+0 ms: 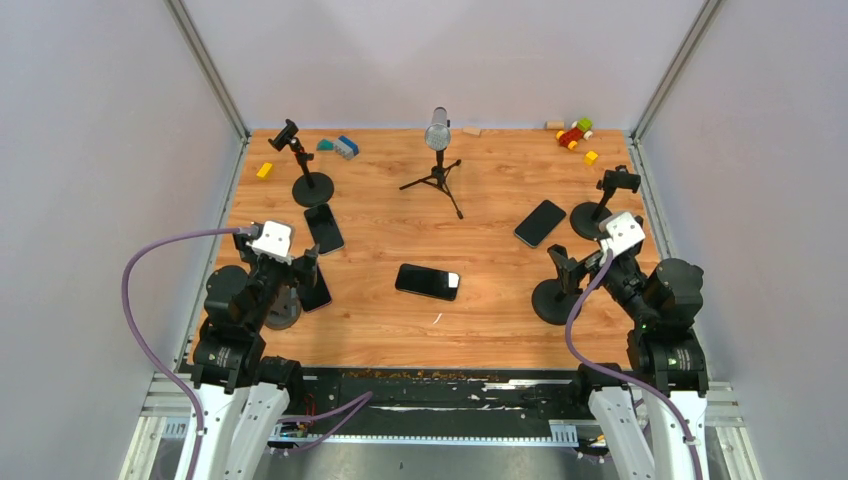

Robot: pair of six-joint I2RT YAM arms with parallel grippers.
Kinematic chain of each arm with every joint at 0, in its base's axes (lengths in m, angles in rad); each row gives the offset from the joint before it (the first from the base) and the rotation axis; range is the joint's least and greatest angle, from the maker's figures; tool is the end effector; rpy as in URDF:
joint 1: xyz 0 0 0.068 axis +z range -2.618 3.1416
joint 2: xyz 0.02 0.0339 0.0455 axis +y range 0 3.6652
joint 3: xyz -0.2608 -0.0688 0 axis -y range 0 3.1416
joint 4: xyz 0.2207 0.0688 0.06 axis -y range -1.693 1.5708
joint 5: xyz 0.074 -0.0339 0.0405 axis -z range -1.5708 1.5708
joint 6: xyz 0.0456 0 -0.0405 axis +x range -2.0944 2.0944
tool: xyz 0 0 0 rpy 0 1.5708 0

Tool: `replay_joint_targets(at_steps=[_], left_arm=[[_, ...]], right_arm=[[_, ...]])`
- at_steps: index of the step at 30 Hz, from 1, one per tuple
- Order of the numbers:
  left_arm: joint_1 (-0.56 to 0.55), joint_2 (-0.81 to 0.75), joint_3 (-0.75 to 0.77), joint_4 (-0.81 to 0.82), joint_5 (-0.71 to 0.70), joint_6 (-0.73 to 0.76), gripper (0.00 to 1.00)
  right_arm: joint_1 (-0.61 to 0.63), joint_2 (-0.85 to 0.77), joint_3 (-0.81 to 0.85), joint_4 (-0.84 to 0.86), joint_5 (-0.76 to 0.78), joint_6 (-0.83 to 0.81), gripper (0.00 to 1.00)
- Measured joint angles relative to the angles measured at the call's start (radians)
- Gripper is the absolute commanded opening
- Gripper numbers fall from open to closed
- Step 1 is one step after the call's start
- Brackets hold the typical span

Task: Place the phone on the phone stand
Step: Move the phone stand to the center of the board.

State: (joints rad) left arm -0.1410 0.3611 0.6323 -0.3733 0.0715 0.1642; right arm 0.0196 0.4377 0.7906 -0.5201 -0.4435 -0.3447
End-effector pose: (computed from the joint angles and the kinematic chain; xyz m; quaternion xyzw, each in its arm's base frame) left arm 0.0901 -0.0161 0.3104 0.1364 0.7295 -0.0188 0.6699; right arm 0.0833 0.0212 0.3375 -0.2746 0.7069 0.0638 0.6487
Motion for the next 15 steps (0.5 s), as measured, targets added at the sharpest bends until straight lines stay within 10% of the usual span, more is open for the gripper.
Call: replay_joint_targets(at_steps=[15], left_arm=[[0.000, -0.014, 0.000, -0.013, 0.025, 0.022, 1.00]], right_arm=[[0.000, -0.013, 0.000, -0.015, -0.042, -0.022, 1.00]])
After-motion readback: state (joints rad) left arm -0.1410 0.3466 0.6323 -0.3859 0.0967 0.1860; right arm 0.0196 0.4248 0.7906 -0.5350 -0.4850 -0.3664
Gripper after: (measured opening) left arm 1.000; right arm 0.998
